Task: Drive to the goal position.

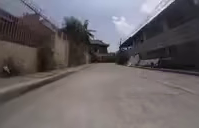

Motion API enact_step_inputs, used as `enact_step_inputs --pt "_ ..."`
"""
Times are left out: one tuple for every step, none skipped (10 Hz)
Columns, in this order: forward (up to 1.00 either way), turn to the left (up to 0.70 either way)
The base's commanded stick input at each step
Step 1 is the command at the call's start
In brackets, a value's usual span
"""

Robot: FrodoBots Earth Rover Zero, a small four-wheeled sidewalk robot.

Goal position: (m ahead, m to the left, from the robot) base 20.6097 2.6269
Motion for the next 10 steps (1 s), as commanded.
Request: enact_step_inputs --pt "1.0 -0.4" --pt "1.0 -0.22" --pt "1.0 -0.02" --pt "1.0 0.02" --pt "1.0 0.05" --pt "1.0 0.0" --pt "1.0 0.0" --pt "1.0 0.0" --pt "1.0 0.0" --pt "1.0 0.0"
